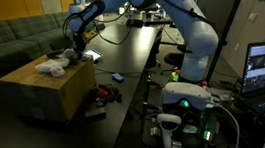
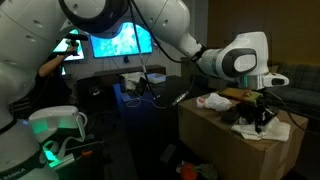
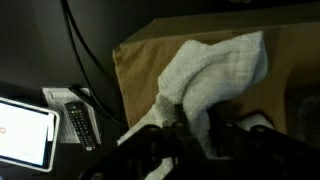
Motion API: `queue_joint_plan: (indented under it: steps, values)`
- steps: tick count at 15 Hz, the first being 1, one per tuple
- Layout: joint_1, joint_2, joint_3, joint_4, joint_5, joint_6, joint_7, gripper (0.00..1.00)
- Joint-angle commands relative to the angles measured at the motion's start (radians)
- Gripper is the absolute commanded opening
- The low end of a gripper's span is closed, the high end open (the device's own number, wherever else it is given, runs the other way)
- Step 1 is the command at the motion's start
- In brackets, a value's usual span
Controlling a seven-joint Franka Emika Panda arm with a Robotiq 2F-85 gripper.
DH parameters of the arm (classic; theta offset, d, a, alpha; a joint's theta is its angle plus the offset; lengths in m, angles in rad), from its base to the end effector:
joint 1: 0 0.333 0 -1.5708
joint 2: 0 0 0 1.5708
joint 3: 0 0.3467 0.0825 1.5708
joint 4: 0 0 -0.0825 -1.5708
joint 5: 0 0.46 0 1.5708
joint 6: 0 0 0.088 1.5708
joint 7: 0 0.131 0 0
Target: Put the white towel on the table, then the blue sponge on the box, the right duster on the table, the moose doll on the box, the duster on the table, the turnip plushie on the box, the plastic on the table and finally the first left duster on the box
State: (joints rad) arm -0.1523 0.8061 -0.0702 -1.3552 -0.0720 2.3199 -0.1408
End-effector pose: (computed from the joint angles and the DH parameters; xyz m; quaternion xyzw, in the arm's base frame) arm 0.8244 -0.1768 0.2119 0.9954 -0.0056 0.0689 0.0661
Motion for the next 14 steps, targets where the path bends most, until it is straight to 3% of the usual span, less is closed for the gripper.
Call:
queue_joint_plan:
  steps: [1, 6, 14]
  values:
    - [0.009, -0.131, -0.014, -0.147, -0.020, 0.033, 0.001, 0.10]
    - [-0.003, -0.318, -0.040, -0.361, -0.021, 0.091, 0.015, 0.13]
    - [-0.004, -0.542, -0.154, -0.674, -0.098, 0.216, 0.131, 0.13]
